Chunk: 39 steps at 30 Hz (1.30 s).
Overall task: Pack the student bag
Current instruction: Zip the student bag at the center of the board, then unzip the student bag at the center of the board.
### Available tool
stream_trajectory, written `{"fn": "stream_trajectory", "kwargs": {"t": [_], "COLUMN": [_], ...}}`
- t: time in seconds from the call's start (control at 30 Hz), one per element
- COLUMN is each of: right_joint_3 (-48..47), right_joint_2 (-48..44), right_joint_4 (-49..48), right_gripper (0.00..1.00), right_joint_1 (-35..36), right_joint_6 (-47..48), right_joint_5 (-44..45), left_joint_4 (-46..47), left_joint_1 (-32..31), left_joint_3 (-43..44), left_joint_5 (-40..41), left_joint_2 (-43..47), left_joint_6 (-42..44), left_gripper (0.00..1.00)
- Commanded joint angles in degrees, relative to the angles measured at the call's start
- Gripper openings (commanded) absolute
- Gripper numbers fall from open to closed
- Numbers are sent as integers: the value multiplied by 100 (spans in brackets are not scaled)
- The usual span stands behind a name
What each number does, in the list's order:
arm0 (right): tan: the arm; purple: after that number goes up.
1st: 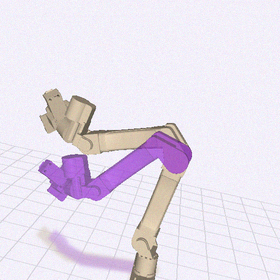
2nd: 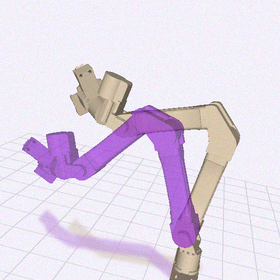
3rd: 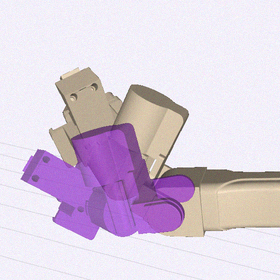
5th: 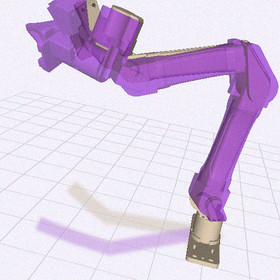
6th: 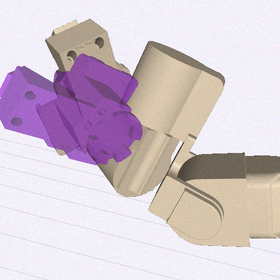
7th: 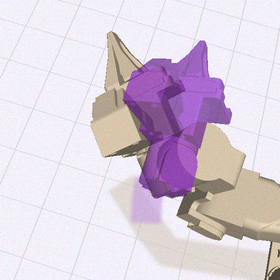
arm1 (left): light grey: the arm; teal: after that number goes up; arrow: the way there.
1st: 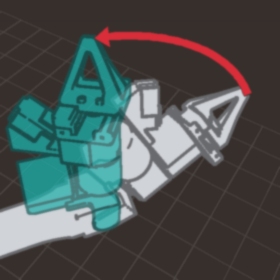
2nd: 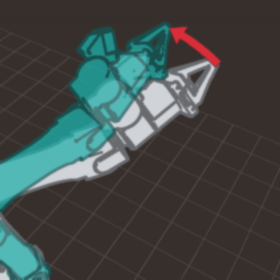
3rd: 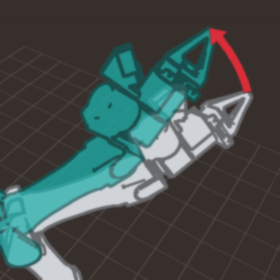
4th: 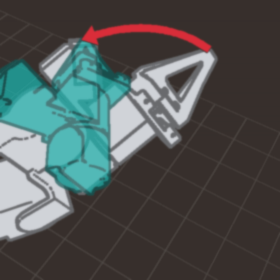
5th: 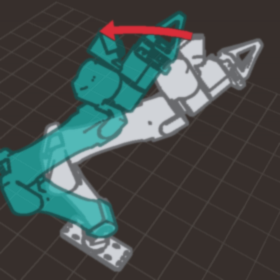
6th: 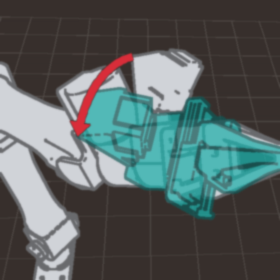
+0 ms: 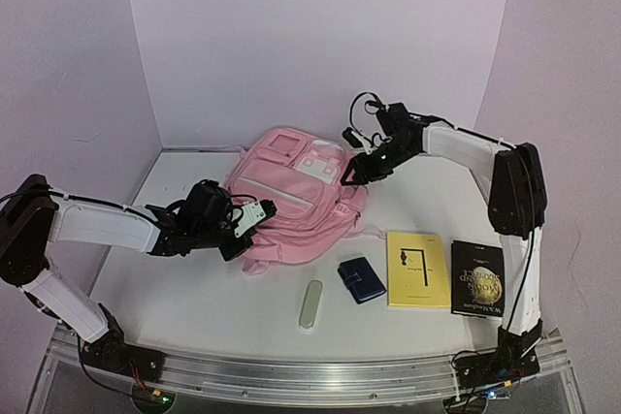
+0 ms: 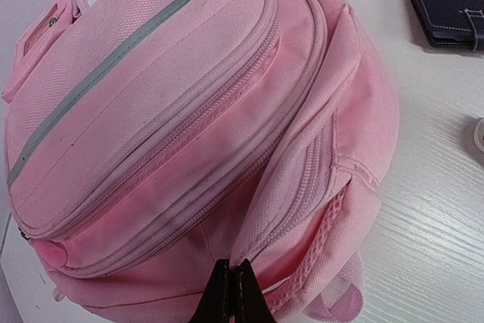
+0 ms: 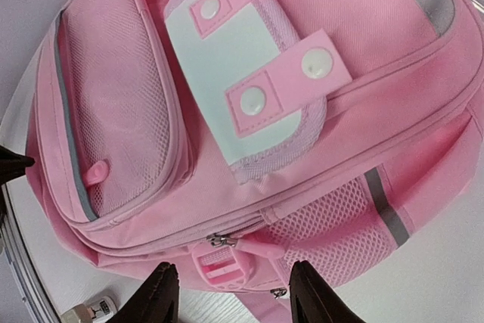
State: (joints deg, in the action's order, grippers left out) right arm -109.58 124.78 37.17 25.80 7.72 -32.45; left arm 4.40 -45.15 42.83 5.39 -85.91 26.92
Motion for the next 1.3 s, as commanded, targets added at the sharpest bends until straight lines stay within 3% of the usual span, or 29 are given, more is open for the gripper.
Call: {"fn": "stream_trajectory", "kwargs": {"t": [0.0,0.27,0.97,1.1,1.27], "right_joint_3": [-242,-226,-471,-450,-523], "right_joint_2": [366,583,963,885,851], "right_joint_4": [297,444,488,487,494], "right_gripper": [49,51,49,41,14], "right_joint_1": [14,19,374,497,539], "right_joint_6": [686,1312,1657,1717,1707], "right_joint_5": [-39,-23,401,495,704], "left_joint_4": [52,41,180,209,213], "left_joint_1": [27,24,25,29,27], "left_joint_3": [172,278,338,382,431], "left_joint_5": [-82,-3,-145,-198,-188], "left_joint_2": [90,-132,-286,-303,-363], "left_joint_6": [-129,-168,-295,-335,-380], "left_gripper": [0,0,0,0,0]}}
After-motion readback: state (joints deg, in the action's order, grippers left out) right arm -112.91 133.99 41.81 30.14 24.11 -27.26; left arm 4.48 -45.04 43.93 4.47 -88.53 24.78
